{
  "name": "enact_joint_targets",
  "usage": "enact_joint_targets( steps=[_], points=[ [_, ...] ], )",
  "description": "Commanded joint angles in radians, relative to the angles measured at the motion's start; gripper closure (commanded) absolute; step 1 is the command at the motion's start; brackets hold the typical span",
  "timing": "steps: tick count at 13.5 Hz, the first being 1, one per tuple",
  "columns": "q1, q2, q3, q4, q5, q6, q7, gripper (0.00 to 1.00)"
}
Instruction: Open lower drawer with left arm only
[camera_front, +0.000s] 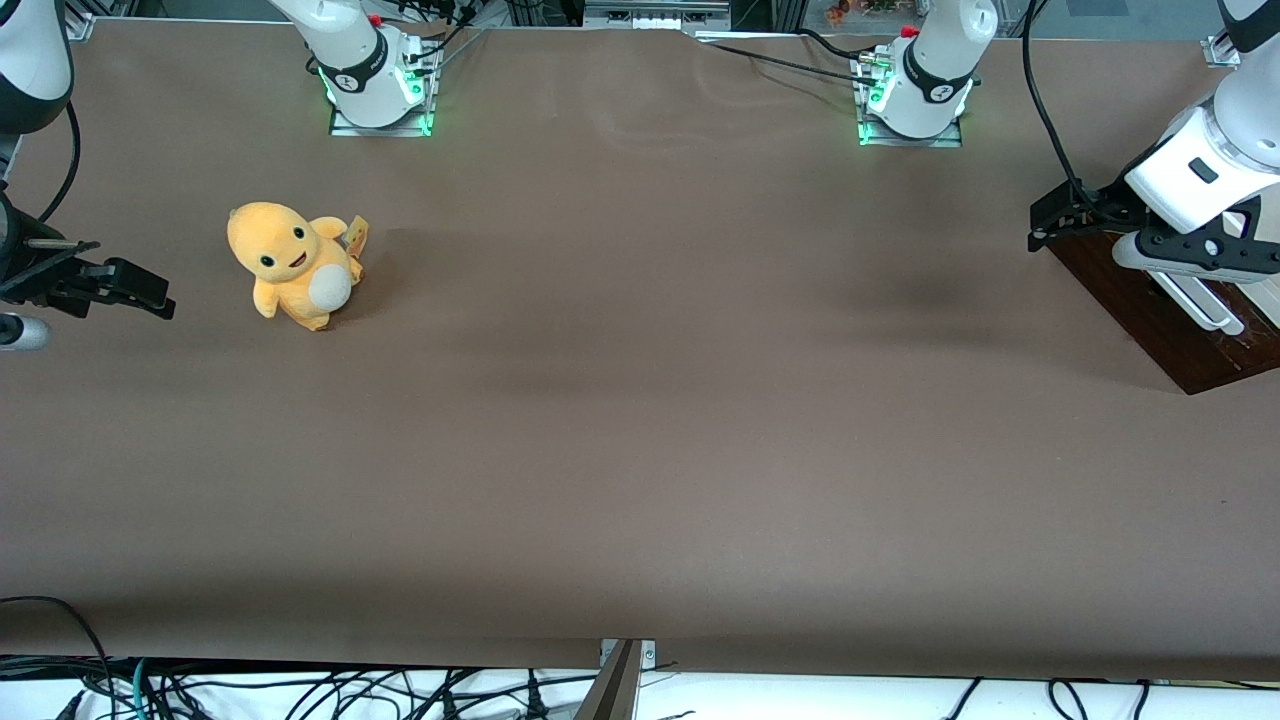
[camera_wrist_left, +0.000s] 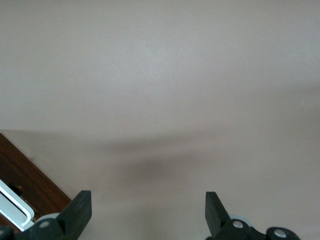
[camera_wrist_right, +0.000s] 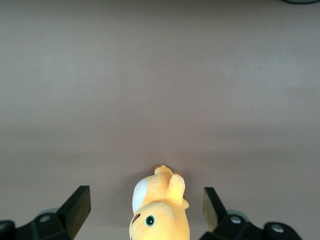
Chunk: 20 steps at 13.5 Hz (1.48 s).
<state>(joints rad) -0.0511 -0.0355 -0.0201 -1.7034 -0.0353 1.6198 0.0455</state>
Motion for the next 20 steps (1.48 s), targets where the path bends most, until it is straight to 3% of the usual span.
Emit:
enact_joint_targets(
  steps=[1,20],
  points=[
    [0.004,0.008,-0.001,0.025,-0.024,-0.029,0.019,0.00],
    [0.005,0.045,0.000,0.038,-0.023,-0.041,0.017,0.00]
  ],
)
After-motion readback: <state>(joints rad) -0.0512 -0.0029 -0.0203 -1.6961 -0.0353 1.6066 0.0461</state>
